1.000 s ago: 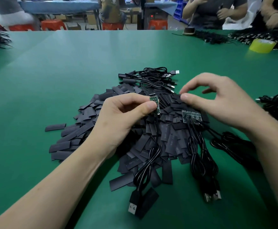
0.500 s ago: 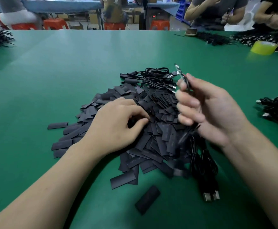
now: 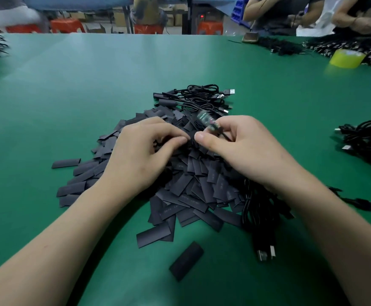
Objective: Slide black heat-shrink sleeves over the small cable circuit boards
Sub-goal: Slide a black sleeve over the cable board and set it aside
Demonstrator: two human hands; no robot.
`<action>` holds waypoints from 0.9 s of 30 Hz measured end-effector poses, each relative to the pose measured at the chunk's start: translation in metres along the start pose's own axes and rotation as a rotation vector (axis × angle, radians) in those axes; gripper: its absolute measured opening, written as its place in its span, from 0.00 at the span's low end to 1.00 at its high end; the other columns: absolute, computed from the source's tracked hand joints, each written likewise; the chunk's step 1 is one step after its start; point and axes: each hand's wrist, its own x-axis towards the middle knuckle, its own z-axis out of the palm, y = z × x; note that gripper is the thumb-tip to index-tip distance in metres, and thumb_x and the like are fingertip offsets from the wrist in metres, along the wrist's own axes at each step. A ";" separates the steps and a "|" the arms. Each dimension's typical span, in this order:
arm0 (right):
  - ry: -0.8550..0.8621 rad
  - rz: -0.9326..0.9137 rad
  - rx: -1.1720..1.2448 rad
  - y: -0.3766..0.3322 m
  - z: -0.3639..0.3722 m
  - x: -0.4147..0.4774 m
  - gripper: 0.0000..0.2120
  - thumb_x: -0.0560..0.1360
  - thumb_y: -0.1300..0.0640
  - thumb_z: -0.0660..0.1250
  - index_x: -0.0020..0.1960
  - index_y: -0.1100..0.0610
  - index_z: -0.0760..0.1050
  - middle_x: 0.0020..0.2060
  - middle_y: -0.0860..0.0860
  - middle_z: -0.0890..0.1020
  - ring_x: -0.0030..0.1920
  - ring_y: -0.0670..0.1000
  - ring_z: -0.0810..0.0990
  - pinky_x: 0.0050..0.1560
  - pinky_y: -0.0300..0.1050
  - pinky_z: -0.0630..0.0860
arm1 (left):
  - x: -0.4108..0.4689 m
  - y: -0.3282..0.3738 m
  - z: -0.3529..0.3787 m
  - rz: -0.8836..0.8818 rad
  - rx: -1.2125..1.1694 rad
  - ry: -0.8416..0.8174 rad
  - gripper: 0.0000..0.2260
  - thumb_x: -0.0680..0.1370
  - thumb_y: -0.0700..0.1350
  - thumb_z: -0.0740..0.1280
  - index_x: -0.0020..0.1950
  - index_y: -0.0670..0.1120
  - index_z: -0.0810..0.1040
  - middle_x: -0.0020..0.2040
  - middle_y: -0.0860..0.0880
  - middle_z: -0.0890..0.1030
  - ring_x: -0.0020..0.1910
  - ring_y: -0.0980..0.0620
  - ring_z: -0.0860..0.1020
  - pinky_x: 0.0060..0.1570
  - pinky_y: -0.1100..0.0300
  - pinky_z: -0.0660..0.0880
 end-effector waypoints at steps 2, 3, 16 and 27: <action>-0.033 0.023 0.077 0.005 0.000 0.001 0.24 0.77 0.40 0.70 0.46 0.63 0.79 0.27 0.46 0.66 0.26 0.45 0.61 0.29 0.43 0.58 | 0.000 0.003 0.002 -0.076 -0.201 -0.012 0.05 0.78 0.43 0.73 0.50 0.54 0.86 0.44 0.57 0.85 0.44 0.58 0.82 0.47 0.66 0.75; -0.063 0.036 0.131 0.008 0.000 0.001 0.25 0.77 0.41 0.69 0.46 0.65 0.78 0.26 0.46 0.65 0.26 0.45 0.59 0.28 0.42 0.56 | 0.000 0.005 0.004 -0.116 -0.322 -0.037 0.05 0.78 0.42 0.73 0.50 0.52 0.85 0.44 0.55 0.86 0.44 0.56 0.83 0.48 0.63 0.77; -0.111 0.057 0.334 0.010 0.004 0.000 0.17 0.81 0.48 0.67 0.42 0.61 0.80 0.23 0.42 0.64 0.23 0.43 0.58 0.24 0.35 0.55 | -0.002 0.012 0.005 0.038 -0.198 0.032 0.09 0.71 0.48 0.80 0.51 0.53 0.87 0.42 0.56 0.84 0.39 0.55 0.80 0.41 0.62 0.76; -0.244 0.035 0.276 0.005 0.000 -0.001 0.21 0.85 0.50 0.56 0.35 0.52 0.71 0.25 0.44 0.63 0.24 0.45 0.59 0.24 0.34 0.58 | -0.001 -0.002 0.001 -0.186 -0.422 0.119 0.08 0.70 0.48 0.80 0.46 0.61 0.86 0.41 0.57 0.86 0.38 0.57 0.82 0.43 0.58 0.81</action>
